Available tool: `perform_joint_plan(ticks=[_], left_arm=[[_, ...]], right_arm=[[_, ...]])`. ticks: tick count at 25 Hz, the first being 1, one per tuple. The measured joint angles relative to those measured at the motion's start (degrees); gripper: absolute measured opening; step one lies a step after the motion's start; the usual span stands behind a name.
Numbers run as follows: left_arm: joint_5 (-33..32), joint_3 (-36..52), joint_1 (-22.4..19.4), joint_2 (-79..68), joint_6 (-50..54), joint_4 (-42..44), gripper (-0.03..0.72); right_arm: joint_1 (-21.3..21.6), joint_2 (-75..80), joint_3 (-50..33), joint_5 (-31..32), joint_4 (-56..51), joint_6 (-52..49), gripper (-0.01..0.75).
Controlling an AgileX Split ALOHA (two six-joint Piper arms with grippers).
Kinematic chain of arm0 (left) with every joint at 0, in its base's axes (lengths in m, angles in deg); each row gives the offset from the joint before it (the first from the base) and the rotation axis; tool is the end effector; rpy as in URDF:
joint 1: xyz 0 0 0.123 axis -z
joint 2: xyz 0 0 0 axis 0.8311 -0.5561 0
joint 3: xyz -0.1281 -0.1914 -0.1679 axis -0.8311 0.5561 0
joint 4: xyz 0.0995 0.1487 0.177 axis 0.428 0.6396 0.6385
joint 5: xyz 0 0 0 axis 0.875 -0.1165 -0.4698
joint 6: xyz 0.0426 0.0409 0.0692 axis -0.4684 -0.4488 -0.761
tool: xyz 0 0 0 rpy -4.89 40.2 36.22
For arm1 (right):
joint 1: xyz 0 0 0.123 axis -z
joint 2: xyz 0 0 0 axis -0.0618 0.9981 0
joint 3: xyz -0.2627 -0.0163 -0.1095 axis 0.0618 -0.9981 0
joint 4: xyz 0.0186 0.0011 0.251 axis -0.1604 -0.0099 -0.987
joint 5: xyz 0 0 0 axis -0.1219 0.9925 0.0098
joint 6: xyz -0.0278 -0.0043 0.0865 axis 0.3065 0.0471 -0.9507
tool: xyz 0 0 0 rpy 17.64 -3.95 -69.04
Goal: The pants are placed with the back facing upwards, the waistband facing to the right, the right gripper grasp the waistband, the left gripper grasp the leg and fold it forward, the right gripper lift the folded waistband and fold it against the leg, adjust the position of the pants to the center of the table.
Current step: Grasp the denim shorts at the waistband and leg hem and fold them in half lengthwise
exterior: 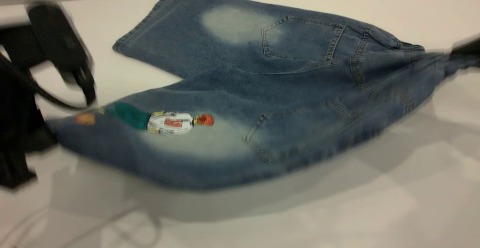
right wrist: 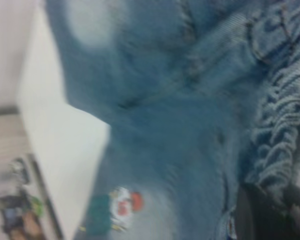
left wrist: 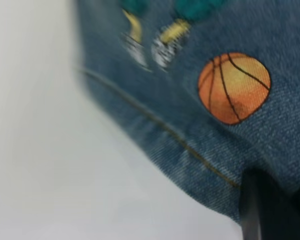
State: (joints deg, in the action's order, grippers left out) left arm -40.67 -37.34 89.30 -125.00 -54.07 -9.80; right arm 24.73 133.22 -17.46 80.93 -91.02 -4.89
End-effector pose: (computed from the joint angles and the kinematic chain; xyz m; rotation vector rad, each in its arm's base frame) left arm 0.1826 -0.0956 0.1516 1.3687 2.4602 0.2830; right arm 0.2418 -0.0154 0.1132 0.7445 2.3619 1.2652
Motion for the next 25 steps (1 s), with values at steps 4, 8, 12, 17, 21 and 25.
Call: perform_joint_plan(ticks=[4,8,12,17,21,25], left_arm=[[0.4,-2.9,-4.2,5.6,7.0,8.3,0.039],[2.9,-6.8,-10.1,4.8,12.6,18.2,0.039],[6.7,-11.4,-15.4,0.9,13.1,23.1,0.039],[11.1,-17.9,-19.4,-6.3,13.5,23.3,0.039],[12.3,-24.1,-19.4,-13.4,13.4,24.8,0.039],[10.4,-32.1,-19.4,-21.1,13.4,25.0,0.039]], right_arm=[[0.0,-1.5,0.6,2.2,-3.7,-0.7,0.022],[0.0,-1.4,0.6,3.0,-5.4,-1.8,0.022],[0.0,-1.1,2.6,3.2,-5.3,-6.3,0.022],[0.0,-0.9,7.1,2.3,-5.1,-13.4,0.022],[-0.1,-0.9,10.3,-2.6,-5.3,-19.3,0.022],[0.0,0.6,12.4,-8.1,-5.9,-26.3,0.013]])
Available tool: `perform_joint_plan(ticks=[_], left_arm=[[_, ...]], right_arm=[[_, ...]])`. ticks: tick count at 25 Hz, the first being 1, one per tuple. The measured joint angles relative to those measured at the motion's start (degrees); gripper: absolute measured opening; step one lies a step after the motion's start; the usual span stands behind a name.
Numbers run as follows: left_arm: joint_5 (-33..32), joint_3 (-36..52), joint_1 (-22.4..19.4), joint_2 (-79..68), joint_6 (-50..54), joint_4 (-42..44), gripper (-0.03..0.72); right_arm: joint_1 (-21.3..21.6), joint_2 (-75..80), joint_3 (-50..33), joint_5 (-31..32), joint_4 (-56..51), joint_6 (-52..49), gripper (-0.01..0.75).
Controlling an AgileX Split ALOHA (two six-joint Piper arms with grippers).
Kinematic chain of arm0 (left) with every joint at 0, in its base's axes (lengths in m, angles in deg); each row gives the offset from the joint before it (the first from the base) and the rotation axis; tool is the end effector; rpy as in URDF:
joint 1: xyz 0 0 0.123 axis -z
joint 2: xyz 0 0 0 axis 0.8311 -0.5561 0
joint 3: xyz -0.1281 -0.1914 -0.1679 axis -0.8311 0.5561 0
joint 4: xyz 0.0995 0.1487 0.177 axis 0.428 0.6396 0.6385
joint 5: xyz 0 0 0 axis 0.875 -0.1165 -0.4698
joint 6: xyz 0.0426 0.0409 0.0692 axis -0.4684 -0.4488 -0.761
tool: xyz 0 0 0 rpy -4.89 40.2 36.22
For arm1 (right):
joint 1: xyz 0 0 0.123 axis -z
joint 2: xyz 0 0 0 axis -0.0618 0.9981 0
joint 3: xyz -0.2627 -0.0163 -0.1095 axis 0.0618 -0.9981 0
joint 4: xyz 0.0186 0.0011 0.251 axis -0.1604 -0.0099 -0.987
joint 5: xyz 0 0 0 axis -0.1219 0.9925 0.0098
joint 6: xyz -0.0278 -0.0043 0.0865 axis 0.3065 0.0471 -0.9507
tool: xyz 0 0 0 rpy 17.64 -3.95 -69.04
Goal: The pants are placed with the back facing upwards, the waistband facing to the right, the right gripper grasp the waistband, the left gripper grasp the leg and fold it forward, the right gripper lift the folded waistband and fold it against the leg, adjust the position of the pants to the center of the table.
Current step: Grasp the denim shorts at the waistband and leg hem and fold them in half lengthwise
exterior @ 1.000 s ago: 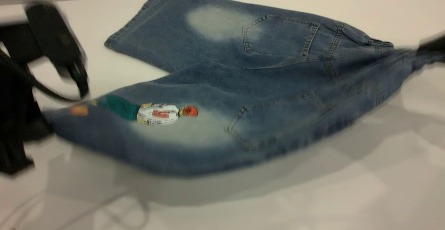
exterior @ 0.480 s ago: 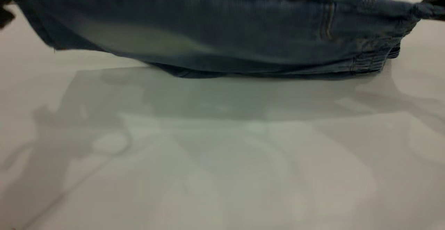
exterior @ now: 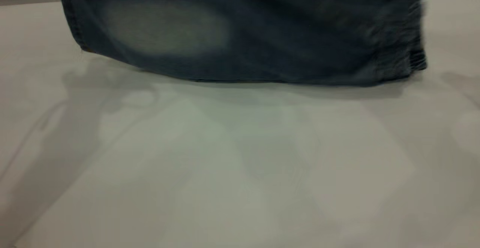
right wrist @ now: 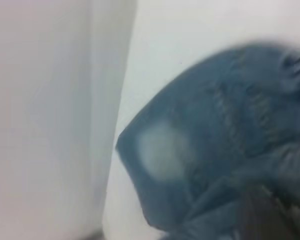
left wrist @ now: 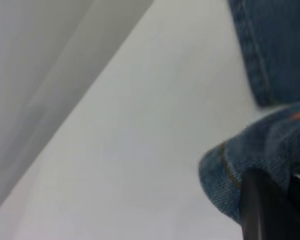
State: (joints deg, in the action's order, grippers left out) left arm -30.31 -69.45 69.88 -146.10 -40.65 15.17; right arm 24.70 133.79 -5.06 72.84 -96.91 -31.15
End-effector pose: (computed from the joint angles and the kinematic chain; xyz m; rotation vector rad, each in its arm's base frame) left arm 0.3653 -0.0668 0.1924 0.9956 2.2153 0.4952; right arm 0.3008 -0.0480 0.1397 1.2903 2.0802 1.2489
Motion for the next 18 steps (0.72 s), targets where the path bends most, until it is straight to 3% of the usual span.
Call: perform_joint_plan(ticks=[5,11,18], left_arm=[[1.1,-9.6,0.1,-8.8,-0.7,-0.1,0.039],[2.0,-18.6,0.2,-17.6,-2.0,-0.2,0.039],[3.8,-20.5,0.2,-21.0,-4.3,-0.3,0.039]], right_arm=[[-0.1,4.8,3.0,0.7,0.3,-7.4,0.014],[-0.1,7.9,6.5,4.3,0.2,-7.8,0.012],[-0.1,7.9,6.5,4.8,0.6,-7.6,0.012]])
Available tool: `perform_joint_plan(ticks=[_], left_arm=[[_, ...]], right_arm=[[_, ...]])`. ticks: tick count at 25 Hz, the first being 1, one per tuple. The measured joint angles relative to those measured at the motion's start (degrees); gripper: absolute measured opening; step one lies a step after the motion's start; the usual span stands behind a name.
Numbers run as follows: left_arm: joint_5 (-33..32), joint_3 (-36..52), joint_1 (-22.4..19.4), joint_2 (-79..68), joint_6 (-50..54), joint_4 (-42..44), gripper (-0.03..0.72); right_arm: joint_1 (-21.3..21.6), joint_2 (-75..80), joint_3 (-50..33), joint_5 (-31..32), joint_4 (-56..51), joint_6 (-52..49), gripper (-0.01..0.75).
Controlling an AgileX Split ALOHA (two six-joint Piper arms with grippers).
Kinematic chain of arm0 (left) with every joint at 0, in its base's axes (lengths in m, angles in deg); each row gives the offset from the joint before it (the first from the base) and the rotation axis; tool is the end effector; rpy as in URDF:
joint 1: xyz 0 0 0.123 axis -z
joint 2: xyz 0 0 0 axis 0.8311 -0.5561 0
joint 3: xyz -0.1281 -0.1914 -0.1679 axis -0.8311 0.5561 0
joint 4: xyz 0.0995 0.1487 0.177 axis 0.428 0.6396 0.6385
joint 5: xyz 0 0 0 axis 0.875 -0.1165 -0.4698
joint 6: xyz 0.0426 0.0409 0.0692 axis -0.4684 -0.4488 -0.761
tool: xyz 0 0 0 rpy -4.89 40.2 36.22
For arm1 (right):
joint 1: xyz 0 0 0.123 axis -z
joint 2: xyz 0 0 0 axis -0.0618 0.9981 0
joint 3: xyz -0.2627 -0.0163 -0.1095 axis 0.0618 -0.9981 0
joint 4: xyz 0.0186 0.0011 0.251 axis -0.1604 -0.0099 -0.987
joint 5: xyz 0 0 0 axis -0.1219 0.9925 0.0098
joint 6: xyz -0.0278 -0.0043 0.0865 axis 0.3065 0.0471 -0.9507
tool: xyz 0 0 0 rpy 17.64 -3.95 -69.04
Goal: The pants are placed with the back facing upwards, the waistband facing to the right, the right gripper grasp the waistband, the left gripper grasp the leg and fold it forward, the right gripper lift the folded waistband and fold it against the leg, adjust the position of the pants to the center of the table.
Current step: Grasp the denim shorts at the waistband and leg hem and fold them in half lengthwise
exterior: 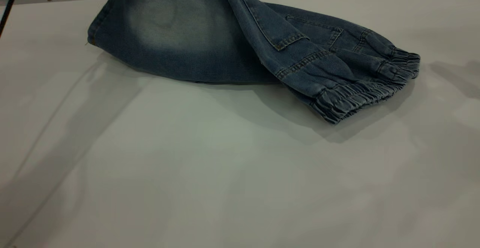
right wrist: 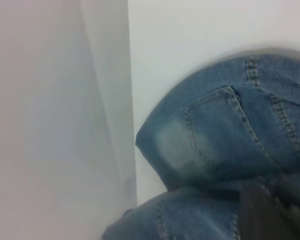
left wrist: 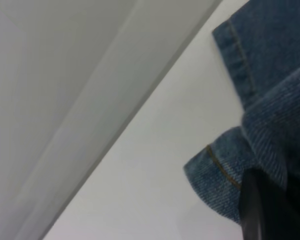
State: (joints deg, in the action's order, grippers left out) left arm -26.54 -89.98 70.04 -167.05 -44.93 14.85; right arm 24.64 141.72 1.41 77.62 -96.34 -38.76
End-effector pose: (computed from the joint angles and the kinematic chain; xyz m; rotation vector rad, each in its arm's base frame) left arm 0.4525 -0.0942 0.1395 1.0899 2.1392 0.4718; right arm 0.3275 -0.0524 0.1230 1.4202 2.0403 1.4083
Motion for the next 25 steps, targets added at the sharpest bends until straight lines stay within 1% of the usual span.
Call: perform_joint_plan(ticks=[3,6,8,12,16,20,23,25], left_arm=[[1.1,-0.1,0.1,-1.8,-0.9,0.0,0.039],[1.9,-1.1,0.1,-3.9,-0.9,0.0,0.039],[1.8,-2.1,0.1,-5.3,-0.9,0.0,0.039],[1.8,-4.0,0.1,-7.8,-0.9,0.0,0.039],[2.2,-5.6,0.0,-9.8,-0.9,0.2,0.039],[2.2,-6.4,0.0,-11.1,-0.9,0.3,0.039],[2.8,-6.4,0.0,-11.1,-0.9,0.3,0.039],[3.0,-6.4,0.0,-11.1,-0.9,0.3,0.039]], right_arm=[[-0.1,-0.1,0.0,3.4,0.0,0.0,0.014],[-1.7,-0.1,-0.1,7.0,1.9,-0.1,0.023],[-3.1,-0.1,-0.1,6.9,5.1,-0.9,0.03],[-7.3,-0.1,-0.1,3.0,10.7,-3.0,0.044],[-11.0,-0.1,-0.1,3.8,14.7,-3.2,0.055],[-13.6,-0.1,-0.7,3.7,19.3,-3.1,0.071],[-15.5,-0.1,-2.8,4.4,20.7,-0.9,0.099],[-16.8,-0.1,-4.5,3.2,20.4,1.3,0.127]])
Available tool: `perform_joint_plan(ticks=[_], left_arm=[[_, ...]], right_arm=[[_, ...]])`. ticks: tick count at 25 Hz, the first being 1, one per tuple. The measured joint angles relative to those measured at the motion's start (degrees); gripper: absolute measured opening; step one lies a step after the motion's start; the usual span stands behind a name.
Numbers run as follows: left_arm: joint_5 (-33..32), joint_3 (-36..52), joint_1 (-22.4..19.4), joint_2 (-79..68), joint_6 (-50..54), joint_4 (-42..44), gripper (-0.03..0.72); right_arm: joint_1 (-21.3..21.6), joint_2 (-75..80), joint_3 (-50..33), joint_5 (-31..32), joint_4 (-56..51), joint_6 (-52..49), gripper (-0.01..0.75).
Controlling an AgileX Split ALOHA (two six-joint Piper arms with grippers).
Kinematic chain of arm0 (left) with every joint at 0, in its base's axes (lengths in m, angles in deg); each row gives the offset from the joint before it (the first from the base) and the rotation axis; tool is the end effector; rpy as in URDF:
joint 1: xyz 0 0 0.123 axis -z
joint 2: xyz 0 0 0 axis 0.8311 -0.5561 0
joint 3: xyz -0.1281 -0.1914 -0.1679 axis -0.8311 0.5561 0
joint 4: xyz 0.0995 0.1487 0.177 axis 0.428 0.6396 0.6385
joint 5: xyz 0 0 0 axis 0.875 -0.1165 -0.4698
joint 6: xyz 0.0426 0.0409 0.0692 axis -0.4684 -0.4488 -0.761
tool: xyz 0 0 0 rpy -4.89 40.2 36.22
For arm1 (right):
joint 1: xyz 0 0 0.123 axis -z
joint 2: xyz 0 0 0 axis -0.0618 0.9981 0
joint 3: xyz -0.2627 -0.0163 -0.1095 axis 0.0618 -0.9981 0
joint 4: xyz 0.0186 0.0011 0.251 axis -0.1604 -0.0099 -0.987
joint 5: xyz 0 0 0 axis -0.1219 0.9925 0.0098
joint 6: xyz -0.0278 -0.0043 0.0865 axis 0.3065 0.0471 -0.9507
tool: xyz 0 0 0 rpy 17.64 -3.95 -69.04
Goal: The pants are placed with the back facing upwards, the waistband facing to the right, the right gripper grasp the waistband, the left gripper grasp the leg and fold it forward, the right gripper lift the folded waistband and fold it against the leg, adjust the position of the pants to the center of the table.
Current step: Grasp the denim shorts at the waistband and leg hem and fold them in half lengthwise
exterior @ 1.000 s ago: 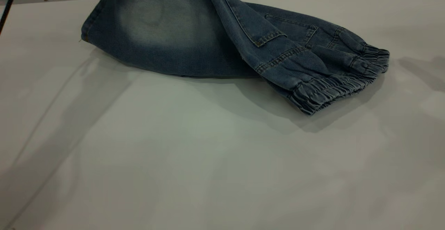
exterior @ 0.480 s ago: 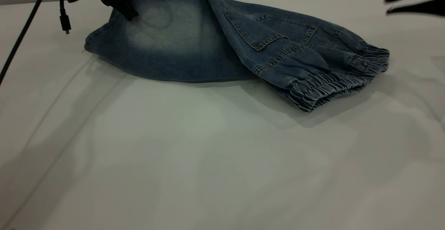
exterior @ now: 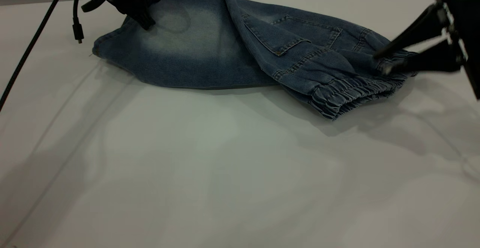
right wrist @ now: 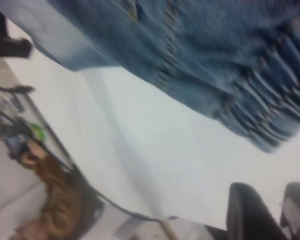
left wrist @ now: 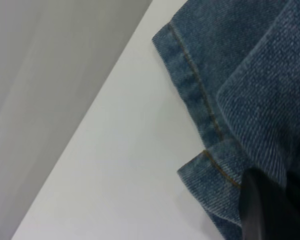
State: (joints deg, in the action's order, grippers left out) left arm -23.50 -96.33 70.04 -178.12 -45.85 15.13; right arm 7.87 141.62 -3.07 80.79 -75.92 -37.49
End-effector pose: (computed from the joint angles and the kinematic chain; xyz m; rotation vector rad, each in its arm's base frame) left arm 0.4742 -0.1033 0.0792 1.1630 2.1552 0.4255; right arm 0.2845 0.0505 0.1022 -0.7883 -2.6539 -1.3843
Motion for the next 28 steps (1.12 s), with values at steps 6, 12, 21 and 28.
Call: perform_joint_plan(ticks=[6,12,21,28], left_arm=[[0.0,0.0,0.0,0.1,0.0,0.0,0.039],[-0.2,0.0,0.0,0.1,-0.1,0.0,0.039],[-1.2,0.0,0.1,0.1,-0.1,-0.2,0.039],[-1.1,0.0,0.1,0.1,-0.1,-0.2,0.04]], right_arm=[[-5.0,0.2,-1.5,-5.0,-5.6,5.4,0.3],[-9.6,2.8,-1.5,-10.7,-8.9,6.2,0.498],[-9.5,9.6,-1.3,-6.9,-19.7,15.9,0.505],[-9.5,15.9,1.1,-3.9,-20.6,21.5,0.493]])
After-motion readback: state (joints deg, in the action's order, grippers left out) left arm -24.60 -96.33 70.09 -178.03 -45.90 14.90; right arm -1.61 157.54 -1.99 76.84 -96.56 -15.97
